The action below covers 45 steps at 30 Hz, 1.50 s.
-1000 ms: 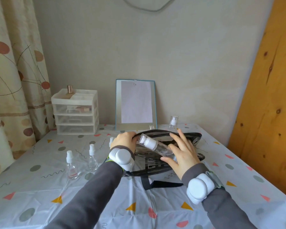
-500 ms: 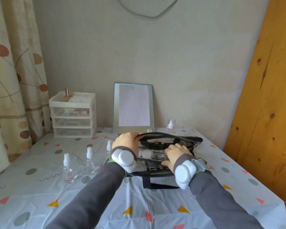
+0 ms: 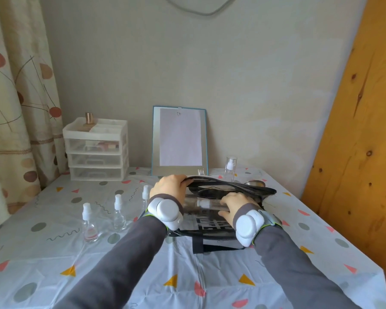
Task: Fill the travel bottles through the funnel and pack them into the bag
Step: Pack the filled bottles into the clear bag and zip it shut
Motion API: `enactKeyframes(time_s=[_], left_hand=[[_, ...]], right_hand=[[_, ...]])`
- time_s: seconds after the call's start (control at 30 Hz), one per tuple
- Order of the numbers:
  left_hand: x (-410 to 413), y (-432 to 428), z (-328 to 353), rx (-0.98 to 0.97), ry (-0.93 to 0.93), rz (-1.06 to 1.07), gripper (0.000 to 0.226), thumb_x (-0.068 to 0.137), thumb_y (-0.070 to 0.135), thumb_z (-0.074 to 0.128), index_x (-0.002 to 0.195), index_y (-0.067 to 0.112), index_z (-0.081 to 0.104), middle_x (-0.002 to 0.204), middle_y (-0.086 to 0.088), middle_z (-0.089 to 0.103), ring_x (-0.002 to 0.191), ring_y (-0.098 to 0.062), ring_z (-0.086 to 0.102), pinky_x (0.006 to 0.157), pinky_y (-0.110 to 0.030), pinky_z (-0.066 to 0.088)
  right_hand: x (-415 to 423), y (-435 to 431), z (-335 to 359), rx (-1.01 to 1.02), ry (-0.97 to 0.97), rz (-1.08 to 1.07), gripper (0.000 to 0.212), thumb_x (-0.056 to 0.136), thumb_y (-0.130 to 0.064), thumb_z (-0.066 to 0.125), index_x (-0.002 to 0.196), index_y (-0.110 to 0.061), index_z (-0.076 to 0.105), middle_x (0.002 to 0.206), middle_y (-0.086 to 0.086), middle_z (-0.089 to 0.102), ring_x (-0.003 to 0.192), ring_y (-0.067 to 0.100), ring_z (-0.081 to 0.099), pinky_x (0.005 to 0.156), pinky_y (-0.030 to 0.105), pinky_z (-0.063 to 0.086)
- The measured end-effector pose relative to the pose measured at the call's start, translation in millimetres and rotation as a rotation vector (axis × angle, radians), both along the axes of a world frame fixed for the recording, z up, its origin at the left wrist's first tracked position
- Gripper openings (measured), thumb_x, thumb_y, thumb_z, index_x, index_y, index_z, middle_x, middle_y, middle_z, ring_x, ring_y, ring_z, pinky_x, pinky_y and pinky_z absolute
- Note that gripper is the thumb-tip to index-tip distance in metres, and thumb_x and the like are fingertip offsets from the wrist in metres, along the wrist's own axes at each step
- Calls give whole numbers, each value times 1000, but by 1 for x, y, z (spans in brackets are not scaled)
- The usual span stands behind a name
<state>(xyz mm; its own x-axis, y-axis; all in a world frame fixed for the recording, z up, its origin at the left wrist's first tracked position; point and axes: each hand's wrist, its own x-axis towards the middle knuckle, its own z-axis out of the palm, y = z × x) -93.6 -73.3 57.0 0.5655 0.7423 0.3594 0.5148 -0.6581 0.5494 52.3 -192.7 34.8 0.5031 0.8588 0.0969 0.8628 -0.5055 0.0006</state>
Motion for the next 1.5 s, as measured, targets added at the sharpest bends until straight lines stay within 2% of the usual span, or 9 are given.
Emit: enactKeyframes(time_s=[0.23, 0.37, 0.47, 0.6, 0.7, 0.9, 1.07, 1.2, 1.5], left_hand=[[4, 0, 1, 9, 8, 19, 30, 95, 44, 40, 96, 28, 65, 77, -3, 61, 78, -28, 55, 64, -29, 38], [7, 0, 3, -3, -22, 26, 28, 94, 42, 41, 96, 29, 65, 76, -2, 60, 76, -29, 54, 65, -29, 41], [8, 3, 0, -2, -64, 23, 27, 94, 40, 43, 95, 27, 66, 72, 1, 56, 73, -25, 50, 63, -28, 38], [11, 10, -7, 45, -142, -2, 26, 94, 36, 47, 98, 21, 67, 89, 4, 55, 77, -16, 47, 55, -21, 29], [12, 10, -13, 59, -196, -17, 25, 93, 33, 51, 103, 17, 67, 102, 3, 56, 90, -16, 52, 62, -17, 26], [11, 8, -22, 11, -131, -80, 55, 89, 51, 46, 130, 14, 49, 137, 1, 42, 130, -16, 29, 102, -20, 15], [2, 9, -19, -28, -256, -48, 49, 94, 47, 37, 130, 15, 48, 138, -1, 42, 130, -18, 32, 112, -30, 16], [-13, 30, -19, -59, -314, 85, 45, 93, 25, 48, 133, 5, 40, 136, -12, 41, 124, -29, 42, 106, -42, 33], [-8, 79, -37, -353, 81, 345, 55, 87, 13, 49, 138, 4, 29, 142, -15, 34, 126, -35, 41, 105, -40, 34]], right_hand=[[-12, -26, 14, 395, -129, 171, 28, 91, -29, 51, 114, -18, 62, 127, -7, 55, 121, 17, 42, 99, 27, 34], [-17, -35, 22, 604, -215, 232, 9, 70, -6, 74, 78, -9, 71, 101, 6, 65, 103, 28, 55, 88, 42, 48], [-19, -40, 15, 633, -322, 173, 18, 55, -7, 82, 64, -14, 67, 98, 5, 64, 103, 22, 42, 81, 45, 46], [-13, -37, 2, 349, -333, 87, 19, 78, -30, 64, 94, -20, 66, 150, -4, 26, 141, 20, 10, 112, 52, 5], [-9, -34, -2, 227, -289, 68, 50, 86, -40, 51, 132, -23, 42, 155, -16, 1, 142, 11, -12, 108, 51, -19], [-23, -24, -2, 146, -283, 30, 81, 84, -40, 50, 147, -23, 1, 155, -15, -5, 142, 15, -19, 107, 53, -21], [-26, -19, -1, 130, -231, 15, 90, 81, -39, 53, 146, -21, -7, 155, -14, -7, 140, 16, -26, 108, 53, -20], [-27, -18, 0, 114, -242, 27, 93, 80, -43, 53, 146, -20, -8, 155, -13, -7, 139, 17, -27, 108, 54, -19], [-24, -17, 3, 79, -212, 37, 102, 76, -42, 60, 146, -20, -12, 155, -13, -12, 138, 18, -30, 109, 54, -17]])
